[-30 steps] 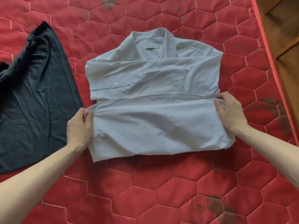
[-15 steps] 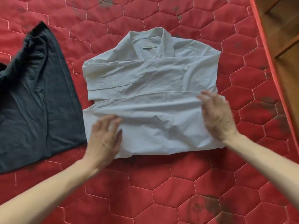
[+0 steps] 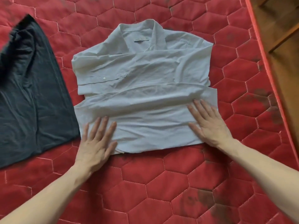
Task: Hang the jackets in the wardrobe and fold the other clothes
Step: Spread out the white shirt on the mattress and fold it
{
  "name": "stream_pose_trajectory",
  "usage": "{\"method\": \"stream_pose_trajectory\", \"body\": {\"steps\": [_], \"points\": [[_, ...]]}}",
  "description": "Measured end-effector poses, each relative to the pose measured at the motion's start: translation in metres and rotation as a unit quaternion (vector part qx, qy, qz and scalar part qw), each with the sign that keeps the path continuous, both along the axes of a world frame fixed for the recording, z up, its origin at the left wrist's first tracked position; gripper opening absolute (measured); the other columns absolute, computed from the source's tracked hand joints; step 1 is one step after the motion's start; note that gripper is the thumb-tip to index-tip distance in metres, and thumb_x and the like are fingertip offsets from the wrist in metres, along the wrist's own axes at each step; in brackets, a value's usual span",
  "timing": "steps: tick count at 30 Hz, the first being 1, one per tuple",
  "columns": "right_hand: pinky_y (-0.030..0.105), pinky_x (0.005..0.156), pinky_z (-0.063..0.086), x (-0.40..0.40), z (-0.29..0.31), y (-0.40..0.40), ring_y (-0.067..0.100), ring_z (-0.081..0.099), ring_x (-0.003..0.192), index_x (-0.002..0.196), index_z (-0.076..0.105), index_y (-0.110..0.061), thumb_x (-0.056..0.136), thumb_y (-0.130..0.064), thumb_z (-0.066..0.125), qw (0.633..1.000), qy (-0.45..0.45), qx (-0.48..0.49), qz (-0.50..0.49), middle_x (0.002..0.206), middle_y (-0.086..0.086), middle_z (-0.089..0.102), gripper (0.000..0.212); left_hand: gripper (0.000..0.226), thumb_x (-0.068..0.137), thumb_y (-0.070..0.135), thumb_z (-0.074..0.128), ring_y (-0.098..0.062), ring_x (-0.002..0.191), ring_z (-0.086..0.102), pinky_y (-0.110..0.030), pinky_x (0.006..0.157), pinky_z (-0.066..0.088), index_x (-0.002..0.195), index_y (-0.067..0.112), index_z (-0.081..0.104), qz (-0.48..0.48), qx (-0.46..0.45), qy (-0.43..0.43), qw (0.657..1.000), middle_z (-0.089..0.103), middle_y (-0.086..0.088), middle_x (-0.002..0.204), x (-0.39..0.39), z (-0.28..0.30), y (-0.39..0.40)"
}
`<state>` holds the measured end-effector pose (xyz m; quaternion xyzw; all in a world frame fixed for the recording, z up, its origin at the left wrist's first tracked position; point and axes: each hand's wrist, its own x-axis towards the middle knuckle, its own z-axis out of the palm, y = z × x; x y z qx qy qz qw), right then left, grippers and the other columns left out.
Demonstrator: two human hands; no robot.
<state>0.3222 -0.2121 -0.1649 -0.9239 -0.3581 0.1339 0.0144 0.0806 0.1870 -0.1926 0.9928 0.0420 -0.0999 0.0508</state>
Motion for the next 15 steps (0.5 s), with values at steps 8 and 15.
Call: {"method": "stream_pose_trajectory", "body": {"steps": [8, 15], "points": [[0.051, 0.102, 0.047, -0.016, 0.025, -0.035, 0.0, 0.056, 0.086, 0.12, 0.062, -0.016, 0.102, -0.042, 0.06, 0.803, 0.074, 0.29, -0.516, 0.103, -0.007, 0.065, 0.032, 0.07, 0.087, 0.065, 0.052, -0.04, 0.127, 0.036, -0.061, 0.11, 0.027, 0.135, 0.016, 0.044, 0.453, -0.062, -0.072, 0.887, 0.042, -0.017, 0.132, -0.016, 0.031, -0.023], [0.03, 0.074, 0.045, -0.039, 0.03, -0.033, 0.011, 0.058, 0.074, 0.084, 0.071, -0.022, 0.101, -0.04, 0.064, 0.815, 0.212, 0.278, -0.462, 0.077, -0.008, 0.07, 0.025, 0.052, 0.095, 0.053, 0.066, -0.043, 0.126, 0.046, -0.055, 0.109, 0.034, 0.117, 0.006, 0.061, 0.6, -0.194, -0.014, 0.776, 0.053, -0.023, 0.126, -0.005, 0.046, -0.037]]}}
